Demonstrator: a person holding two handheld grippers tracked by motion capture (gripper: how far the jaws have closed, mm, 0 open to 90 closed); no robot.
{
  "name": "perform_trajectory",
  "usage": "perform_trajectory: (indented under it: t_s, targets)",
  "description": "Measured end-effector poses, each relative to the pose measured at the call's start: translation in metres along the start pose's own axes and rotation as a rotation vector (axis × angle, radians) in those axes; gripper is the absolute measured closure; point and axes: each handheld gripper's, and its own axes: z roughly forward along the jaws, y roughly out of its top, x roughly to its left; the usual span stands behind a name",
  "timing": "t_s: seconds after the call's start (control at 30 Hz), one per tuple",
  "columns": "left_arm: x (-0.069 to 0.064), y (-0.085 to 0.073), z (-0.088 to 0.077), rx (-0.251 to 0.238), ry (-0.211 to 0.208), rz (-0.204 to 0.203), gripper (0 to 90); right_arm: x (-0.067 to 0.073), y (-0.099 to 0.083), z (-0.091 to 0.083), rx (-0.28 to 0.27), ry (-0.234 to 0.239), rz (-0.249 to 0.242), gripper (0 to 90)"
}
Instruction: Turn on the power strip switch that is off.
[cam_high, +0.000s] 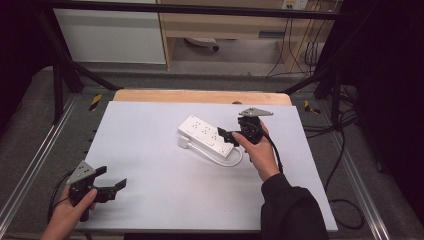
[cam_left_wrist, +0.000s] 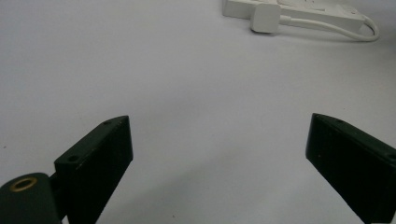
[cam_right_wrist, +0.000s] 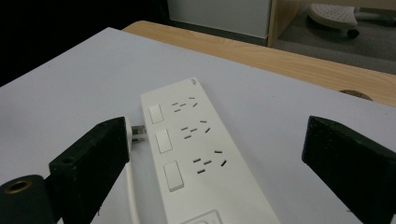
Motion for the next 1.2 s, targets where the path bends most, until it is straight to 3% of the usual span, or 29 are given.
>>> perform_trajectory:
  t_s: [0.87, 1.2]
  targets:
    - [0.000, 0.000, 0.001, 0.007, -0.006, 0.005, 7.6, -0.002, -0.002, 0.020, 0.035, 0.004, 0.014, 8.3]
    - [0.000, -0.001, 0.001, 0.008, -0.007, 0.008, 7.6, -0.002, -0.008, 0.031, 0.064, 0.026, 0.021, 16.9]
